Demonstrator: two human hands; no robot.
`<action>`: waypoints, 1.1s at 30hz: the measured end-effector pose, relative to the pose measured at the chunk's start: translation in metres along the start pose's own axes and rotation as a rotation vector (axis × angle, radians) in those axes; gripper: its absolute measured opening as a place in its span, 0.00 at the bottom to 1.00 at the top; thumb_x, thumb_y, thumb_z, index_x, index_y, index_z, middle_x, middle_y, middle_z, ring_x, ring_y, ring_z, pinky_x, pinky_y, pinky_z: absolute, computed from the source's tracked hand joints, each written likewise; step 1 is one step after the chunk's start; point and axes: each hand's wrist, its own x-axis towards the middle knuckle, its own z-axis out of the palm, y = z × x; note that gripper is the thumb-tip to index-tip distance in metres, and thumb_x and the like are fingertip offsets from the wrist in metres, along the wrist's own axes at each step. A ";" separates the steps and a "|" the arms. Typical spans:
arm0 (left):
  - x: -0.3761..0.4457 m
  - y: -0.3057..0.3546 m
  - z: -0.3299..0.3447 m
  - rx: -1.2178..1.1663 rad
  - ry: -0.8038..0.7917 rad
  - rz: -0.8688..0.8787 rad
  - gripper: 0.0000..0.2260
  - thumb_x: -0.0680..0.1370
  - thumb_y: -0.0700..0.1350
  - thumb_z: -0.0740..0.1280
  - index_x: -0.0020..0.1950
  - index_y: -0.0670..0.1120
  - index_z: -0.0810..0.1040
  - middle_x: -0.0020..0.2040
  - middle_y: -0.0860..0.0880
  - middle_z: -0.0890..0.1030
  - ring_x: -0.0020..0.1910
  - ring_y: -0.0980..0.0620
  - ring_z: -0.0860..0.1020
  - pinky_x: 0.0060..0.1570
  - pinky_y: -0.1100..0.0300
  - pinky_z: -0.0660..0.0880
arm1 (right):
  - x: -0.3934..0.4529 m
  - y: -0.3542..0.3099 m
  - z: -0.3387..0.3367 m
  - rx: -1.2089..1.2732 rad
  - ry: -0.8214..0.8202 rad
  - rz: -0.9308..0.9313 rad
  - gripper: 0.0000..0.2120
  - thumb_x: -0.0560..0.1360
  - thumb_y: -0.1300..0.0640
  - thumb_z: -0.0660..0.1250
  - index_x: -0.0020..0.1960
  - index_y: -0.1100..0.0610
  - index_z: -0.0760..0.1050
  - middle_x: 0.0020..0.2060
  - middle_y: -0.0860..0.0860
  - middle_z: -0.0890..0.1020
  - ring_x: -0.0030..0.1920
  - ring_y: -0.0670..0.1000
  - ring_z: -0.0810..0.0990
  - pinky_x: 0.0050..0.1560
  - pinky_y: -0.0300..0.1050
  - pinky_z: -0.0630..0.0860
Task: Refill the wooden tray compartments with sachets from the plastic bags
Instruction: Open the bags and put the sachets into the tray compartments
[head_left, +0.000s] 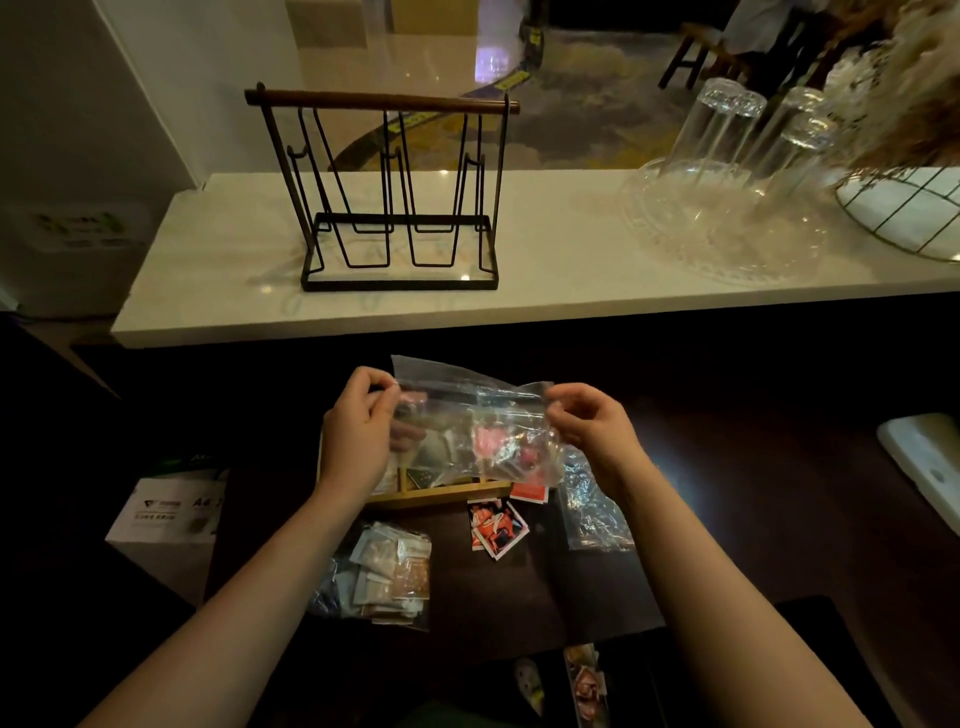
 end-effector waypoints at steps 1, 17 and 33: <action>-0.002 -0.003 0.002 0.009 -0.005 -0.005 0.03 0.81 0.41 0.58 0.48 0.45 0.70 0.44 0.49 0.83 0.31 0.48 0.83 0.33 0.49 0.79 | -0.001 0.005 -0.002 -0.025 0.044 -0.004 0.13 0.73 0.71 0.66 0.44 0.53 0.80 0.35 0.51 0.77 0.32 0.44 0.76 0.35 0.37 0.73; -0.030 -0.075 0.006 0.253 -0.192 -0.221 0.07 0.79 0.36 0.61 0.46 0.48 0.72 0.45 0.49 0.83 0.36 0.48 0.80 0.35 0.52 0.76 | -0.024 0.103 -0.056 0.429 0.849 0.274 0.21 0.73 0.75 0.58 0.60 0.57 0.74 0.36 0.54 0.75 0.31 0.49 0.74 0.31 0.39 0.76; -0.025 -0.111 -0.039 0.591 0.084 -0.195 0.02 0.77 0.42 0.65 0.48 0.47 0.75 0.49 0.46 0.79 0.44 0.47 0.78 0.39 0.52 0.76 | -0.057 0.142 -0.059 -0.561 0.590 0.360 0.20 0.72 0.47 0.69 0.63 0.46 0.72 0.51 0.60 0.83 0.54 0.64 0.79 0.51 0.52 0.75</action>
